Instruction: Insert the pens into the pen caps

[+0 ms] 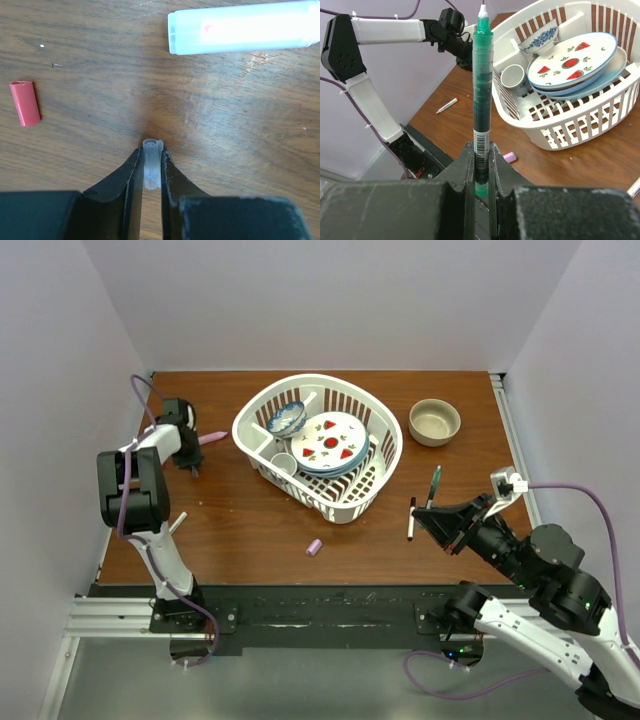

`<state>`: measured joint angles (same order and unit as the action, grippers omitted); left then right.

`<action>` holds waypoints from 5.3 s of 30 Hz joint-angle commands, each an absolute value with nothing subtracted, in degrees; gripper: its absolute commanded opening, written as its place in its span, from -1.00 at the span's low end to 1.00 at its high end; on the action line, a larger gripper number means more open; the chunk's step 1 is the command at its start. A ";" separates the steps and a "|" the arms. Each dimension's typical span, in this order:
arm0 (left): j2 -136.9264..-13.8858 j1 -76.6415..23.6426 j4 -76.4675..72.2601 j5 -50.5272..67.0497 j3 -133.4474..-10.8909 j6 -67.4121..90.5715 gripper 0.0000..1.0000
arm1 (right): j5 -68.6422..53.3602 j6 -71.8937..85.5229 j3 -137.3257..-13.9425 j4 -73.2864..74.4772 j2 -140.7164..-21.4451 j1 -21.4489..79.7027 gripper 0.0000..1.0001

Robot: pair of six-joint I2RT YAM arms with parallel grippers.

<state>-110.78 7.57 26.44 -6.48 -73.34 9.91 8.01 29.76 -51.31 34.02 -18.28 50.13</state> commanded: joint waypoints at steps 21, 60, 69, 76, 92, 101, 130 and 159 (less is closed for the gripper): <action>-87.03 6.68 27.51 4.47 -62.67 17.66 -1.00 | 5.46 30.50 -53.00 28.83 -28.21 50.01 -1.00; -49.40 -10.90 -23.55 40.25 -44.56 60.47 -1.00 | -2.90 35.77 -57.13 -20.04 -75.94 61.44 -1.00; -48.43 -10.90 -19.52 39.38 -44.82 56.78 -1.00 | -2.37 36.12 -57.48 -19.95 -76.03 61.44 -1.00; -48.95 -10.90 -19.34 38.50 -45.00 55.64 -1.00 | -2.46 36.30 -57.30 -19.78 -76.11 61.52 -1.00; -49.75 -10.90 -16.61 37.09 -45.79 52.03 -1.00 | -1.76 36.21 -57.57 -18.55 -76.55 61.52 -1.00; -49.75 -10.90 -16.44 37.18 -46.49 52.21 -1.00 | -1.49 36.12 -57.66 -17.75 -77.34 61.44 -1.00; -49.66 -10.90 -11.43 36.39 -48.08 48.34 -1.00 | -1.41 35.77 -58.89 -16.96 -77.26 61.52 -1.00; -46.67 -10.90 -8.96 38.06 -43.16 47.28 -1.00 | 3.78 33.23 -63.98 -14.07 -76.73 61.35 -1.00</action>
